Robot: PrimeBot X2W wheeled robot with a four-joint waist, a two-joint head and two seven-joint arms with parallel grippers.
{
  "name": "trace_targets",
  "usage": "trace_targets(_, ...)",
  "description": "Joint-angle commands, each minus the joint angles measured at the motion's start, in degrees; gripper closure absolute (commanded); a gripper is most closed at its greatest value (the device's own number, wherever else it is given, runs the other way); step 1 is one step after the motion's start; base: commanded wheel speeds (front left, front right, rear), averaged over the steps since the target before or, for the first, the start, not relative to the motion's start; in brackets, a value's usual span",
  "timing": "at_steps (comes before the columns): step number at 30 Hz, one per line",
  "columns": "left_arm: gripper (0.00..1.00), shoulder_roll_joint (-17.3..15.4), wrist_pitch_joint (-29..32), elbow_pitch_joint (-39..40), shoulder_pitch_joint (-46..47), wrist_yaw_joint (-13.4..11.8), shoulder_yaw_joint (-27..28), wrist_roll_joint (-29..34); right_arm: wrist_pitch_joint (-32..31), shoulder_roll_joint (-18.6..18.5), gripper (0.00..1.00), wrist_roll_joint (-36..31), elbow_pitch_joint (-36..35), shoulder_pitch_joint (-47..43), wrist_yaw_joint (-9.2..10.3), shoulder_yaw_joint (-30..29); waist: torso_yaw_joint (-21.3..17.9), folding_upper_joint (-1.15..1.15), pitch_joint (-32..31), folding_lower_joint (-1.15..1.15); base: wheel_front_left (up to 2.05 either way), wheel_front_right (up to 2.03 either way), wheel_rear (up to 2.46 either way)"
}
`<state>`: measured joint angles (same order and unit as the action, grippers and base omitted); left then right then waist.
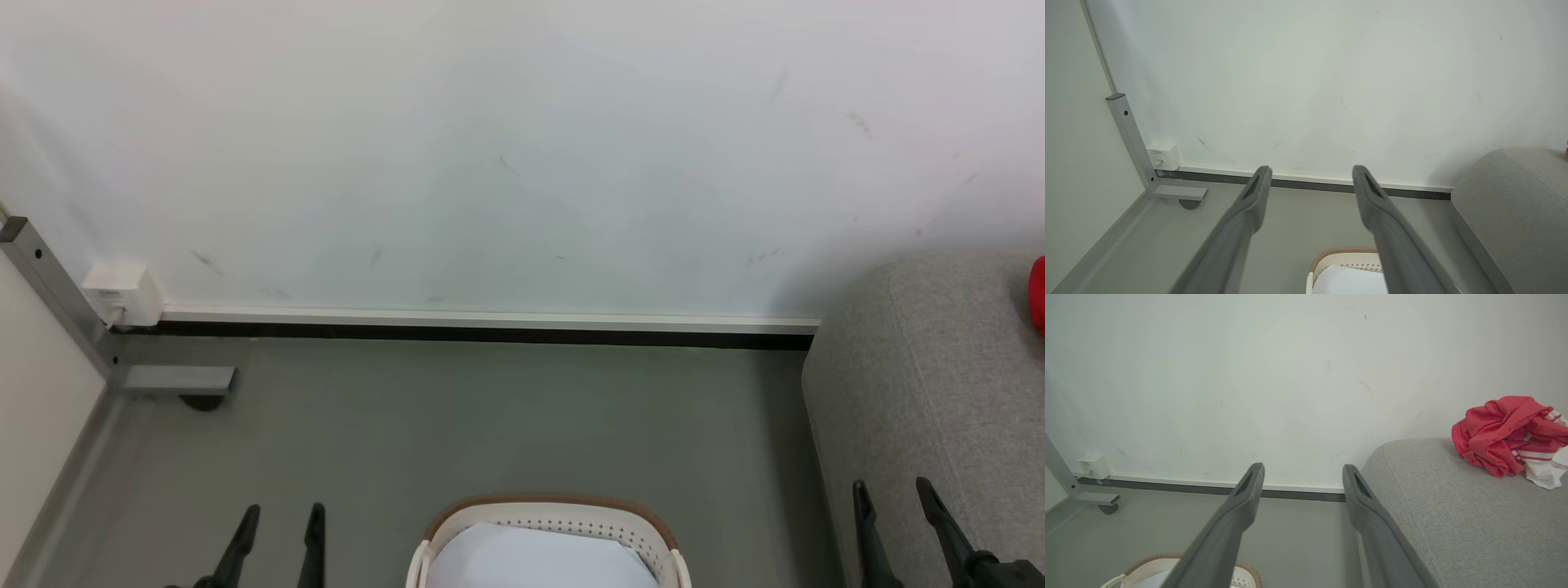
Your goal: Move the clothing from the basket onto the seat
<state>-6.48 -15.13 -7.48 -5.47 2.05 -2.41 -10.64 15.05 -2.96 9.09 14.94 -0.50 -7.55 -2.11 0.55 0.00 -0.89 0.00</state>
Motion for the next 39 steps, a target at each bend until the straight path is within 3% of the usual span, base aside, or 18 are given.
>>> trace_targets(1, 0.0, 0.1, 0.0, -0.4, -0.3, 0.4, 0.5, 0.9, 0.2, 0.1, 0.0, 0.3, 0.4, -0.4, 0.11, 0.2, 0.0, 0.0, 0.0, 0.0, 0.0, 0.0, 0.0)
trace_targets(18, 0.0, 1.9, 0.0, -2.3, 1.7, 3.0, 1.2, 3.1, 0.2, 0.1, 0.0, -0.1, 0.4, 1.0, 0.11, 1.5, -2.2, 0.0, 0.7, 0.0, 0.0, 0.0, 0.0)
trace_targets(23, 0.0, 2.2, 0.7, -7.9, 6.0, 3.5, -2.3, 4.7, 0.2, 0.0, 0.0, -1.0, -0.7, 2.7, 0.11, 1.0, -3.5, 0.0, 3.0, 0.0, 0.0, 0.0, 0.0)
trace_targets(29, 0.0, 2.8, 7.0, -16.2, 14.6, 4.3, -8.7, 6.1, 0.1, 0.1, 0.0, -2.2, -3.1, 6.7, 0.11, -0.2, -4.9, 0.0, 9.2, 0.0, 0.0, 0.0, 0.0)
trace_targets(36, 0.0, 3.4, 13.4, -27.4, 25.3, 4.8, -15.4, 3.7, 0.1, 0.0, 0.0, -3.7, -7.0, 12.6, 0.11, -1.2, -6.2, 0.0, 19.3, 0.0, 0.0, 0.0, 0.0)
trace_targets(39, 0.0, 3.4, 14.1, -31.5, 29.3, 4.3, -19.0, -0.2, 0.1, 0.0, 0.0, -4.0, -8.5, 14.7, 0.11, -1.2, -6.5, 0.0, 23.1, 0.0, 0.0, 0.0, 0.0)
